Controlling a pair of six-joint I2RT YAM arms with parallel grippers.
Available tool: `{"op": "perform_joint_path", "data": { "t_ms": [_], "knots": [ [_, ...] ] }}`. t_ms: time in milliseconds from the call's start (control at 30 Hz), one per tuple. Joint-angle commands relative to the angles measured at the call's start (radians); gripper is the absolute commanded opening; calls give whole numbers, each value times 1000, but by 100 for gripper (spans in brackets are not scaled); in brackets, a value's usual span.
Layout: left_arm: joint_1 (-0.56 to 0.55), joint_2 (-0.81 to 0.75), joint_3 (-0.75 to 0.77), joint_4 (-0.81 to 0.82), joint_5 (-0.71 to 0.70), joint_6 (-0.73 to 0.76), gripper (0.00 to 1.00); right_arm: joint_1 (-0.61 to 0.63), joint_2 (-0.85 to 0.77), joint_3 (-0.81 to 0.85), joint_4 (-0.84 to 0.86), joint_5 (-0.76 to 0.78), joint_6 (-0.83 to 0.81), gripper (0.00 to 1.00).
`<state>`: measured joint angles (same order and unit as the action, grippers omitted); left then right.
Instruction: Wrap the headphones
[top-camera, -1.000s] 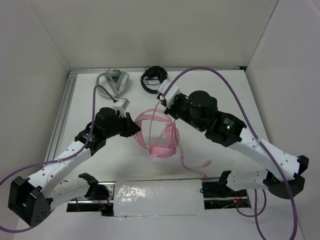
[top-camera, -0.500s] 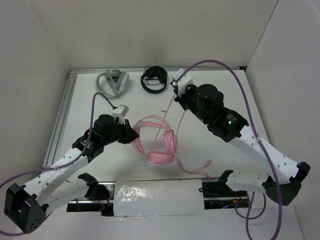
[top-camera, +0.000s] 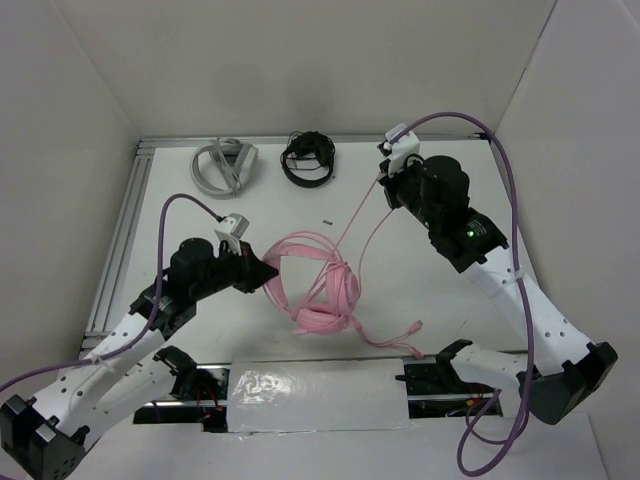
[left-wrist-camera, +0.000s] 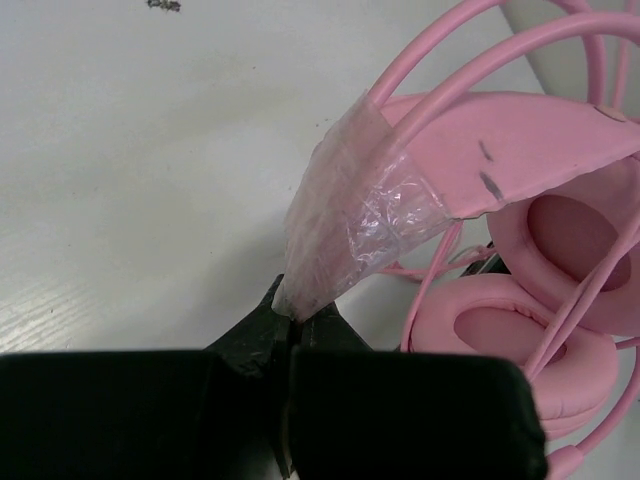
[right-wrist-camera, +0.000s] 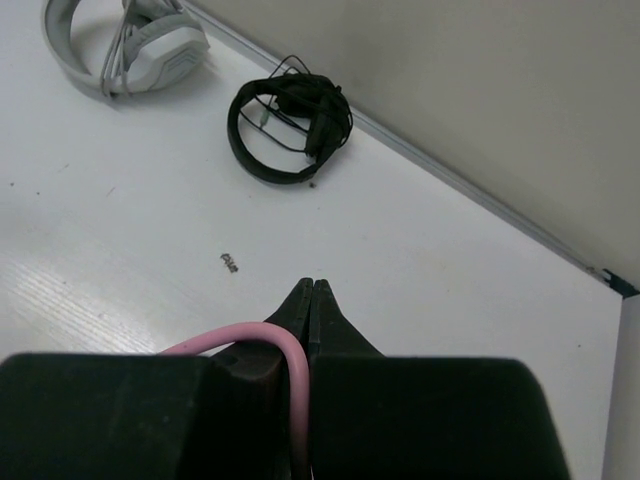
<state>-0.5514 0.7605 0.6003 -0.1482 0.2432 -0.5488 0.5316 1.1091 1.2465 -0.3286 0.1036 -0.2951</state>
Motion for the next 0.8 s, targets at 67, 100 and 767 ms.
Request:
{"op": "perform_joint_path", "data": {
  "t_ms": [67, 100, 767],
  "knots": [
    [-7, -79, -16, 32, 153, 46, 0, -91, -18, -80, 201, -99, 91, 1],
    [-5, -87, 4, 29, 154, 47, 0, -96, -18, -97, 230, -129, 114, 1],
    [-5, -66, 440, 67, 47, -126, 0, 65, 205, -364, 673, -499, 350, 14]
  ]
}}
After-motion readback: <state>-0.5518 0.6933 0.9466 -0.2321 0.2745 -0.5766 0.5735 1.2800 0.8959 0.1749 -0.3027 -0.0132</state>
